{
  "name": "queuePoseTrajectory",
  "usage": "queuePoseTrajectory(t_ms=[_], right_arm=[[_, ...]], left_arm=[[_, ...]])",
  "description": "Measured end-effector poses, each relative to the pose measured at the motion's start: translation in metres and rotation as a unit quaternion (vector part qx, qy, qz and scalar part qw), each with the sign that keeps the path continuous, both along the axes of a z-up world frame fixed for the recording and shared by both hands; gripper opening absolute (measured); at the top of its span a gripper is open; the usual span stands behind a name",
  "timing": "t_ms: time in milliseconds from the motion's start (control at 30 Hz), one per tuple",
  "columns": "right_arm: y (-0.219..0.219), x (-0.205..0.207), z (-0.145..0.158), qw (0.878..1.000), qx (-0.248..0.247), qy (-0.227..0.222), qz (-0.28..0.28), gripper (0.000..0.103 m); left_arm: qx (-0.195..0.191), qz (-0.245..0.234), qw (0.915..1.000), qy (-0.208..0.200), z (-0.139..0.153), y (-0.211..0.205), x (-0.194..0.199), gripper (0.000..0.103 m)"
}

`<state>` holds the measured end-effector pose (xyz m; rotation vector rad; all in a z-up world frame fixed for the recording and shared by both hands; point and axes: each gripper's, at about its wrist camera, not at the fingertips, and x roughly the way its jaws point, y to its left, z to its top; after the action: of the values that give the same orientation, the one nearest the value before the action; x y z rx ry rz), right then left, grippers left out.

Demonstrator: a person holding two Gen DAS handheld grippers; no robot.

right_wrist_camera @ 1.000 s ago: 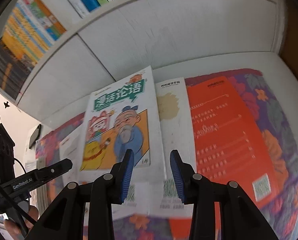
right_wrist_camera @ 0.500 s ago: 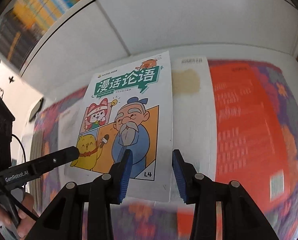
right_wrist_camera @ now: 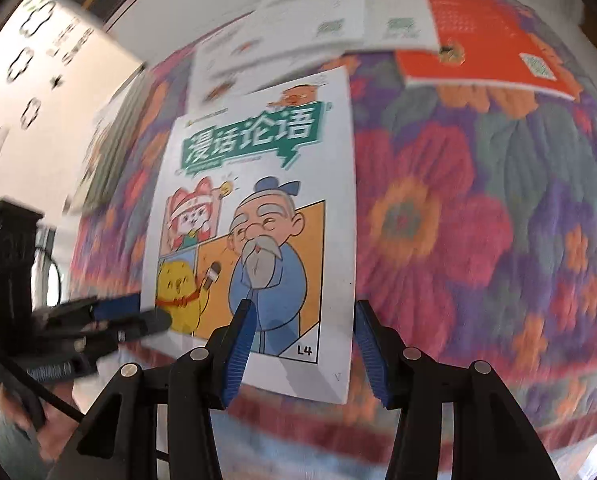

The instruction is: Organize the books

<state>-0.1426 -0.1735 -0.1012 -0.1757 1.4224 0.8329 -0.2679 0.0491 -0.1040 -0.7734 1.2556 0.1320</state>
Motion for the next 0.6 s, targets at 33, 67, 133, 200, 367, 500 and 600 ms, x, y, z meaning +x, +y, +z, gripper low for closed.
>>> queuePoseTrajectory(t_ms=[33,67,133,200,367,500,600], right_arm=[[-0.005,-0.002,0.0,1.0,0.002,0.003,-0.001,0.049],[-0.008,-0.003,-0.001,1.0,0.002,0.006,-0.008,0.049],[-0.008,-0.002,-0.004,1.0,0.003,0.012,-0.025,0.049],[-0.007,-0.001,-0.005,0.999,-0.012,0.005,-0.036,0.049],[0.011,-0.01,-0.004,0.997,-0.069,-0.027,-0.019,0.051],[0.019,-0.014,-0.005,0.996,-0.08,-0.028,-0.018,0.057],[0.018,-0.012,-0.006,0.996,-0.08,-0.024,-0.019,0.057]], left_arm=[[-0.004,0.012,0.9999,-0.004,-0.001,0.002,-0.003,0.041],[-0.007,0.022,0.9997,-0.006,-0.001,0.004,-0.005,0.041],[-0.004,0.025,0.9996,-0.008,-0.001,0.003,-0.005,0.041],[-0.004,0.028,0.9996,-0.008,-0.004,0.0,-0.004,0.041],[-0.019,0.055,0.9982,-0.012,-0.007,0.002,-0.013,0.042],[-0.003,0.043,0.9991,0.002,-0.005,-0.002,-0.007,0.042],[0.024,0.031,0.9992,0.007,-0.004,-0.01,-0.002,0.043]])
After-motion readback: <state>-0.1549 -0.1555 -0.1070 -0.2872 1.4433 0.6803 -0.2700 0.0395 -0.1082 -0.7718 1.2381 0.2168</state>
